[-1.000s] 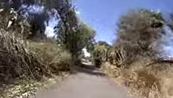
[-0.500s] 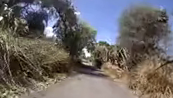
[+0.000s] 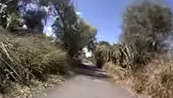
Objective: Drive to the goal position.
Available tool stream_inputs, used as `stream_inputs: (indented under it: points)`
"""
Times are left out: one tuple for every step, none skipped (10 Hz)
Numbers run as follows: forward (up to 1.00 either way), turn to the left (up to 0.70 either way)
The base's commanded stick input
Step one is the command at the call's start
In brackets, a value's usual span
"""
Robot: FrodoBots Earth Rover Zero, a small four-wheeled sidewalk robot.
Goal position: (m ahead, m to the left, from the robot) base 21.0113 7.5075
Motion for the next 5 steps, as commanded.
stream_inputs:
  points:
    - [0.85, 0.0]
    - [0.85, 0.0]
    - [0.85, 0.0]
    - [0.85, -0.34]
    - [0.85, -0.34]
